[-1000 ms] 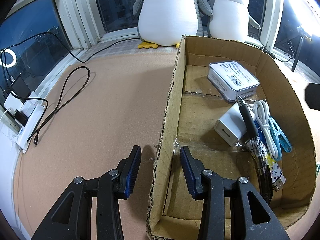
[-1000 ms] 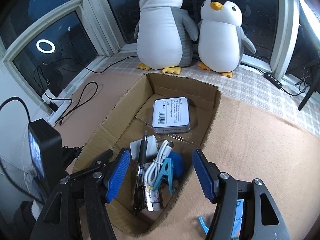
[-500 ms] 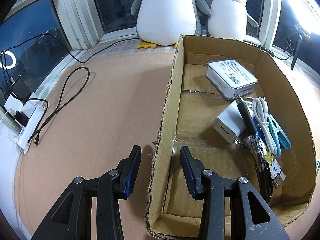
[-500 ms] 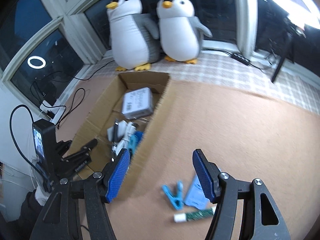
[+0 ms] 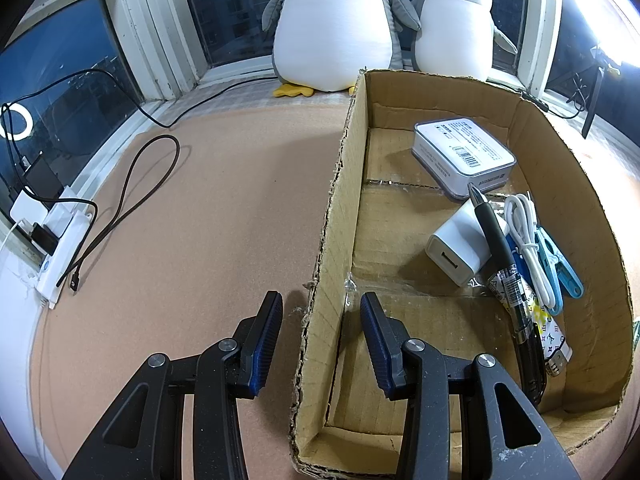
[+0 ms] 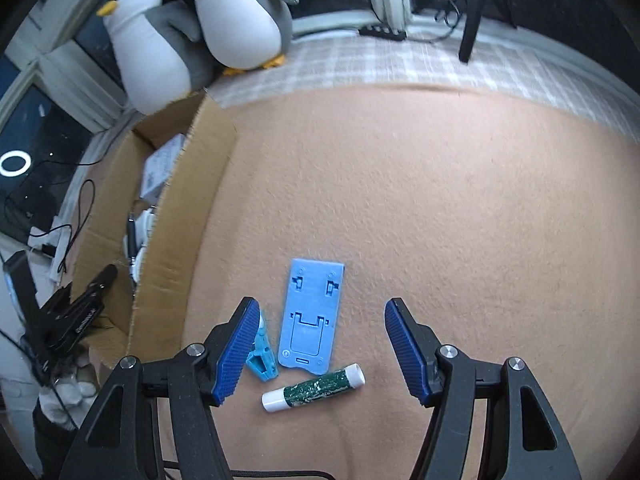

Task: Organize rigid objects
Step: 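Move the right tool to the blue phone stand, then close the right tool on the blue phone stand, then carry the blue phone stand into the box and open the right tool, then move the right tool to the blue clothespin and close on it, then carry the blue clothespin into the box and open the right tool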

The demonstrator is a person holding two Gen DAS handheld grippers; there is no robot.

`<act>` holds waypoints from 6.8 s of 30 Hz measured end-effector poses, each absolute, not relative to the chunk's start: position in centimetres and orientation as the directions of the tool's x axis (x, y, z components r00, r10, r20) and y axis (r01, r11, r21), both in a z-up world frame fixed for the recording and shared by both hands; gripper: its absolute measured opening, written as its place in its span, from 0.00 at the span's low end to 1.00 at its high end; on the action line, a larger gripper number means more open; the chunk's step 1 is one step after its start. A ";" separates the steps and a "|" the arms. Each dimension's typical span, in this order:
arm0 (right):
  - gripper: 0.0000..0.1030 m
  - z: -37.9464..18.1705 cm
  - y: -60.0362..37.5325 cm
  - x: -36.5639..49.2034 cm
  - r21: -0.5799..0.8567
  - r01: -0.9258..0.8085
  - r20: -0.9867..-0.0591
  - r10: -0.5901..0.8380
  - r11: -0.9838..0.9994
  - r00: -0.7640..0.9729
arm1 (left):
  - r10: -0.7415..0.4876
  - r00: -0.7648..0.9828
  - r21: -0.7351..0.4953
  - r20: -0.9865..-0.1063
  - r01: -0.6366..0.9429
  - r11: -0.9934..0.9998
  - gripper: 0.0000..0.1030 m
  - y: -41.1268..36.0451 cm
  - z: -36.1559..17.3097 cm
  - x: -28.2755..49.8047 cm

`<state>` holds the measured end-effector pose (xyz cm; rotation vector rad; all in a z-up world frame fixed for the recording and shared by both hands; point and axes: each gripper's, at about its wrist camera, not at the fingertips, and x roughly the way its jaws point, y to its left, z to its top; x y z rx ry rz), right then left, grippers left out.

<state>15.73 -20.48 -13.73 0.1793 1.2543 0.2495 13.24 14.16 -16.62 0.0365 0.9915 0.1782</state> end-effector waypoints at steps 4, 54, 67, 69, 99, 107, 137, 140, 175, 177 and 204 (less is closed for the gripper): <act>0.56 -15.0 -19.9 16.4 0.232 -0.057 -0.933 0.238 0.971 0.268 | 0.157 0.535 0.101 -0.830 -0.133 0.986 0.43 14.4 -16.5 13.2; 0.32 -8.4 -16.2 17.5 0.180 -0.174 -0.846 0.242 0.968 0.474 | 0.131 0.547 0.068 -0.827 -0.135 0.989 0.43 14.7 -16.7 13.3; 0.32 -5.2 -8.7 15.5 0.283 -0.350 -0.801 0.420 0.893 0.425 | 0.133 0.547 0.069 -0.827 -0.136 0.988 0.43 14.8 -16.7 13.4; 0.32 -5.3 -7.5 15.2 0.292 -0.368 -0.803 0.435 0.883 0.407 | 0.133 0.547 0.070 -0.827 -0.135 0.988 0.43 14.8 -16.7 13.4; 0.57 -9.1 -2.6 15.2 0.288 -0.419 -0.851 0.431 0.861 0.301 | 0.133 0.547 0.069 -0.826 -0.136 0.988 0.43 14.8 -16.7 13.3; 0.57 -7.8 -5.1 14.4 0.295 -0.425 -0.849 0.439 0.855 0.295 | 0.133 0.546 0.070 -0.827 -0.135 0.988 0.43 14.8 -16.7 13.4; 0.46 -14.7 -12.1 12.7 0.112 -0.471 -0.965 0.208 0.875 0.158 | 0.147 0.543 0.086 -0.827 -0.136 0.987 0.43 14.3 -16.7 13.2; 0.46 -15.2 -11.7 12.7 0.085 -0.483 -0.970 0.183 0.871 0.160 | 0.147 0.543 0.087 -0.827 -0.136 0.987 0.43 14.3 -16.7 13.2; 0.21 -12.7 -15.2 16.3 0.181 -0.318 -0.909 0.282 0.931 0.308 | 0.146 0.543 0.083 -0.827 -0.139 0.987 0.43 14.3 -16.7 13.2; 0.21 -11.9 -14.4 16.6 0.186 -0.312 -0.897 0.291 0.932 0.334 | 0.146 0.543 0.084 -0.827 -0.138 0.987 0.43 14.3 -16.7 13.2; 0.21 -8.0 -7.4 19.3 0.271 -0.356 -0.826 0.406 0.894 0.391 | 0.146 0.543 0.082 -0.827 -0.139 0.987 0.43 14.3 -16.7 13.2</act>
